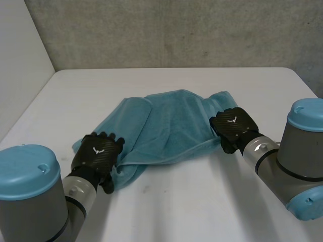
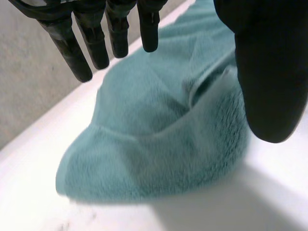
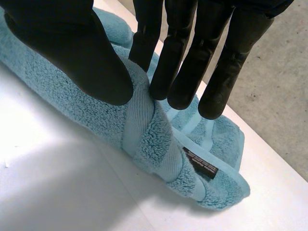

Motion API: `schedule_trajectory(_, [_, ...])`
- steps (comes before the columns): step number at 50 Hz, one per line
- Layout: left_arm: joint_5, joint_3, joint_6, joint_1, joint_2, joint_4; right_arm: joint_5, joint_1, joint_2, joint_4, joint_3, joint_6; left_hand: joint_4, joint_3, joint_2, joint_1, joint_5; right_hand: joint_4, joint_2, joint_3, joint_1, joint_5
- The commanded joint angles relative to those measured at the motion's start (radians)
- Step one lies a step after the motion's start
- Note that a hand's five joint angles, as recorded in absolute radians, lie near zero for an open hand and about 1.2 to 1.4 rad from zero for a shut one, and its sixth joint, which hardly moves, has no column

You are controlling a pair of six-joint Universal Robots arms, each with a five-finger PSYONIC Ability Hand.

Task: Fold the laundry

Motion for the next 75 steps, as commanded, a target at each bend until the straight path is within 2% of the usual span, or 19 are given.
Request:
schedule_trajectory(1, [0.014, 0.082, 0.037, 0.027, 0.036, 0.008, -0.003, 0.003, 0.004, -0.001, 0.010, 0.002, -0.047, -0.056, -0.051, -0.023, -0.042, 0.202, 0.213, 0.208, 0.416, 0.230])
schedule_trajectory(3, [0.014, 0.093, 0.047, 0.041, 0.036, 0.008, -0.003, 0.004, 0.006, -0.006, 0.013, 0.002, -0.047, -0.056, -0.051, -0.023, -0.042, 0.202, 0.213, 0.208, 0.416, 0.230])
schedule_trajectory(5, [0.037, 0.121, 0.094, 0.092, 0.034, 0.007, -0.003, 0.006, 0.009, -0.013, 0.019, 0.001, -0.035, -0.044, -0.039, -0.011, -0.030, 0.202, 0.213, 0.208, 0.416, 0.230])
schedule_trajectory(7, [0.103, 0.129, 0.146, 0.133, 0.034, -0.003, -0.003, 0.007, 0.012, -0.015, 0.020, 0.001, -0.035, -0.044, -0.039, -0.011, -0.030, 0.202, 0.213, 0.208, 0.416, 0.230])
schedule_trajectory(9, [0.123, 0.126, 0.158, 0.143, 0.034, -0.004, -0.003, 0.006, 0.014, -0.018, 0.020, -0.001, -0.035, -0.044, -0.039, -0.011, -0.030, 0.202, 0.213, 0.208, 0.416, 0.230])
schedule_trajectory(11, [0.208, 0.118, 0.211, 0.193, 0.033, -0.021, -0.005, 0.003, 0.014, -0.018, 0.017, -0.001, -0.035, -0.044, -0.039, -0.011, -0.030, 0.202, 0.213, 0.208, 0.416, 0.230])
schedule_trajectory(16, [0.330, 0.113, 0.286, 0.311, 0.020, -0.072, -0.005, 0.001, 0.014, -0.018, 0.016, -0.007, -0.020, -0.030, -0.024, 0.004, -0.016, 0.202, 0.213, 0.208, 0.416, 0.230])
schedule_trajectory(20, [0.368, 0.124, 0.323, 0.351, -0.012, -0.075, -0.005, 0.001, 0.014, -0.018, 0.017, -0.008, 0.035, 0.026, 0.031, 0.059, 0.040, 0.202, 0.213, 0.208, 0.416, 0.230])
schedule_trajectory(22, [0.378, 0.159, 0.384, 0.374, -0.084, -0.064, -0.005, 0.003, 0.015, -0.018, 0.017, -0.008, 0.097, 0.088, 0.093, 0.121, 0.102, 0.202, 0.213, 0.208, 0.416, 0.230])
schedule_trajectory(30, [0.388, 0.272, 0.453, 0.394, -0.234, -0.062, -0.006, 0.006, 0.020, -0.018, 0.020, -0.008, 0.168, 0.158, 0.163, 0.191, 0.172, 0.202, 0.213, 0.208, 0.416, 0.230])
schedule_trajectory(40, [0.470, 0.418, 0.449, 0.396, -0.372, -0.090, -0.008, 0.004, 0.021, -0.018, 0.020, -0.010, 0.218, 0.208, 0.214, 0.241, 0.222, 0.202, 0.213, 0.208, 0.416, 0.230])
schedule_trajectory(44, [0.482, 0.460, 0.452, 0.396, -0.405, -0.150, -0.008, 0.003, 0.021, -0.018, 0.020, -0.010, 0.250, 0.241, 0.246, 0.274, 0.255, 0.202, 0.213, 0.208, 0.416, 0.230])
schedule_trajectory(53, [0.476, 0.517, 0.450, 0.396, -0.435, -0.259, -0.008, 0.001, 0.027, -0.018, 0.019, -0.015, 0.417, 0.408, 0.413, 0.441, 0.422, 0.202, 0.213, 0.208, 0.416, 0.230])
schedule_trajectory(75, [0.450, 0.500, 0.455, 0.393, -0.415, -0.339, -0.006, 0.003, 0.034, -0.018, 0.020, -0.027, 0.456, 0.446, 0.451, 0.479, 0.460, 0.202, 0.213, 0.208, 0.416, 0.230])
